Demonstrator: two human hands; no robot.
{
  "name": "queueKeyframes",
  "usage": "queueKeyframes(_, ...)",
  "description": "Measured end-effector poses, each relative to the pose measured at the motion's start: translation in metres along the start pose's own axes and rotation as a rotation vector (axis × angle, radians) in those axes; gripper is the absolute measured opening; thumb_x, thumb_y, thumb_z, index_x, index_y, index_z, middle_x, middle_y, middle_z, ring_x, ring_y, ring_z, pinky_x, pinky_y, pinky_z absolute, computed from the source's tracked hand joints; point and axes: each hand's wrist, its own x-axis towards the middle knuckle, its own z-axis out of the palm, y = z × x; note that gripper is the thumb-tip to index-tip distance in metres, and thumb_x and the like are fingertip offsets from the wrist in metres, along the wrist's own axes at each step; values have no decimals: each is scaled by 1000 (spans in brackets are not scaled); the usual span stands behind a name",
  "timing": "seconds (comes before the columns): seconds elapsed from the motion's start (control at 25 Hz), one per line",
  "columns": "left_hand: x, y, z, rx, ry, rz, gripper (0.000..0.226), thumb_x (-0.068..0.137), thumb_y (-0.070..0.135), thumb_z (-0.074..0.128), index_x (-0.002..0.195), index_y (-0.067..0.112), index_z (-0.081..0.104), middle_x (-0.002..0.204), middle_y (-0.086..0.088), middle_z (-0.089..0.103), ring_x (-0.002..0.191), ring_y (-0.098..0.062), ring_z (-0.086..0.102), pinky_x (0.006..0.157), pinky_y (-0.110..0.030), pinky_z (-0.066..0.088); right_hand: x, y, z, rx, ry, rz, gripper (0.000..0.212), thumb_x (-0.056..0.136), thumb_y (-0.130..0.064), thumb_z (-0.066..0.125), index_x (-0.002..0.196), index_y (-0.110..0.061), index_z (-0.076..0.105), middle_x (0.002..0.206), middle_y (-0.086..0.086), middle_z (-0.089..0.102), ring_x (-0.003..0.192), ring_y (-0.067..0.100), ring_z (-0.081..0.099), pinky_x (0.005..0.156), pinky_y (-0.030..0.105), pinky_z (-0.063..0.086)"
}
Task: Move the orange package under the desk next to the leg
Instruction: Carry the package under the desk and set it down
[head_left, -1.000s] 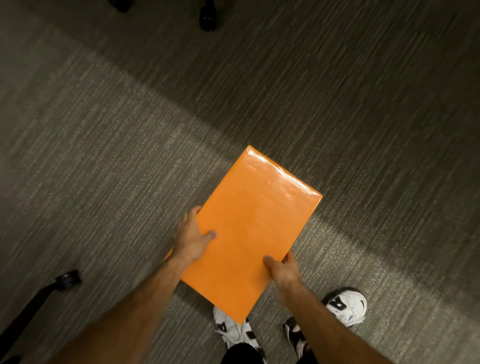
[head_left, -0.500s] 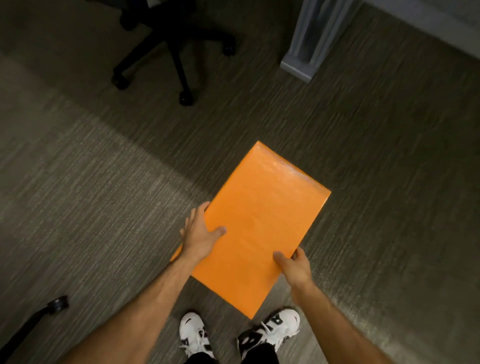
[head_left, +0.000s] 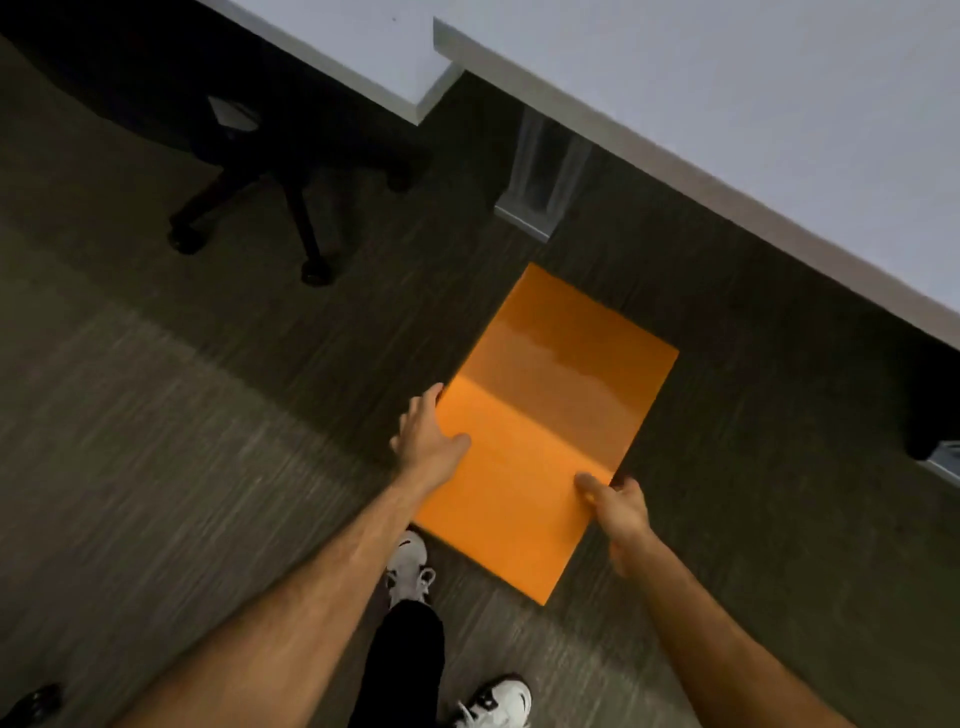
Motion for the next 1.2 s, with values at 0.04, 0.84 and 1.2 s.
queueKeyframes(0.04, 23, 6, 10, 2, 3, 19, 84, 79, 24, 72, 150, 30, 28, 150, -4, 37, 136, -32, 34, 108, -54, 28, 20, -5, 2, 7, 15, -3, 51, 90, -18, 72, 136, -7, 53, 127, 11, 63, 113, 30, 61, 92, 42, 49)
queueKeyframes(0.84, 413, -6, 245, 210, 63, 386, 89, 83, 42, 70, 156, 23, 21, 154, -13, 38, 139, -34, 37, 112, -53, 31, 487, 12, 76, 147, 203, -269, 42, 92, 0, 63, 132, -4, 52, 110, 18, 56, 88, 26, 56, 79, 44, 47)
queueKeyframes(1.2, 443, -31, 273, 607, 142, 733, 82, 91, 70, 24, 156, 36, -13, 164, 4, -21, 150, -23, -15, 117, -52, 4, 496, 31, 97, -311, 290, -587, 62, 102, -57, 29, 156, -50, -2, 170, -1, 4, 152, 33, 21, 116, 63, 30)
